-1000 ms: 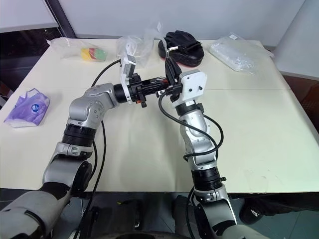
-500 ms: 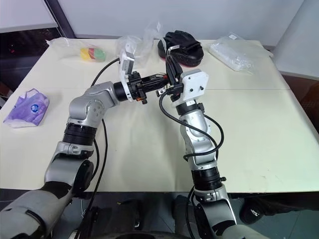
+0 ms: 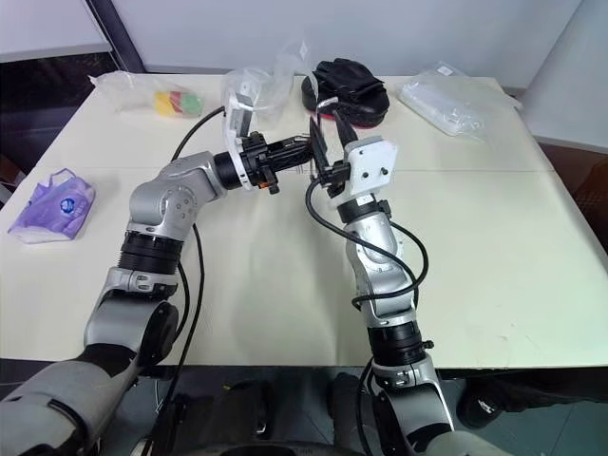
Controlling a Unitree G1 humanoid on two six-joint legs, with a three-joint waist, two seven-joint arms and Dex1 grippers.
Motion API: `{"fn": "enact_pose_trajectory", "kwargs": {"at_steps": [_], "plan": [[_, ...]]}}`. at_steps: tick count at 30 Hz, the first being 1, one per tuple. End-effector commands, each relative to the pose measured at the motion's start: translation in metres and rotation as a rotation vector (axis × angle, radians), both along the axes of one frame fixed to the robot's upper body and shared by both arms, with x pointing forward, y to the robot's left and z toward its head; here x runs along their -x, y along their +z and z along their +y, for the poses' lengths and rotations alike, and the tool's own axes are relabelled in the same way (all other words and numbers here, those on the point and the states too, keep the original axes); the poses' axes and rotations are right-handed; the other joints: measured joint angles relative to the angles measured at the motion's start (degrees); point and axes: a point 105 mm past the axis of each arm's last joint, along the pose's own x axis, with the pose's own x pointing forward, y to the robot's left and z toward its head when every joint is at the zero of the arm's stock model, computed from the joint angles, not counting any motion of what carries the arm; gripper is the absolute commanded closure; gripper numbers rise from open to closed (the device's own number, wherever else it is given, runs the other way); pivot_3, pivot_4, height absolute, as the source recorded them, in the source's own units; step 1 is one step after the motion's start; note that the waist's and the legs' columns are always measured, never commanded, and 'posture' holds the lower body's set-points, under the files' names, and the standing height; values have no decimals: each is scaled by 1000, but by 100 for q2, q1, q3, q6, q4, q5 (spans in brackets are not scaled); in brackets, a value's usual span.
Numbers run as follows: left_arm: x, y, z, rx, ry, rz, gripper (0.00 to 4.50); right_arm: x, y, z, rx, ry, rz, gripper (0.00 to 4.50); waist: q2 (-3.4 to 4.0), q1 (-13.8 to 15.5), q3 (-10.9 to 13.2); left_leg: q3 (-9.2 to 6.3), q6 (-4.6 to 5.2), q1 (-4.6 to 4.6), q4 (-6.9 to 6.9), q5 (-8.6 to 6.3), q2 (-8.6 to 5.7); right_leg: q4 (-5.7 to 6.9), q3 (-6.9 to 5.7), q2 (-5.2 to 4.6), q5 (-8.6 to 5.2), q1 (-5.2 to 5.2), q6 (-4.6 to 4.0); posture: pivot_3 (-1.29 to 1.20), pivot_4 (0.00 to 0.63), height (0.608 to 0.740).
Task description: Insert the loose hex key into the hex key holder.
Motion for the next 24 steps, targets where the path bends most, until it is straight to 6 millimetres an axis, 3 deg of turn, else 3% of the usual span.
{"fn": "enact_pose_trajectory", "kwargs": {"at_steps": [1, 12, 18, 24], "plan": [[5, 20, 1, 41, -12, -64, 4291, 10, 10, 2, 0, 23, -41, 1459, 0, 0, 0, 0, 0, 0, 0, 0, 0, 0, 0, 0, 0, 0, 0, 0, 150, 740], [1, 9, 4, 72, 13, 44, 4291, 43, -14, -41, 49, -81, 26, 1459, 0, 10, 0, -1, 0, -1, 1, 0, -1, 0, 1, 0, 0, 0, 0, 0, 150, 740], [-1, -35, -2, 144, 8, 399, 4291, 61, -14, -68, 92, -167, 49, 1459, -1, 11, -2, -2, 1, 2, 1, -1, -2, 1, 1, 2, 0, 4, 0, 0, 150, 740], [1, -92, -17, 141, -18, 755, 4291, 71, -17, -88, 113, -251, 75, 1459, -1, 19, -2, -3, 2, 6, 5, 0, -8, 1, 0, 3, -1, 10, 0, 0, 150, 740]]}}
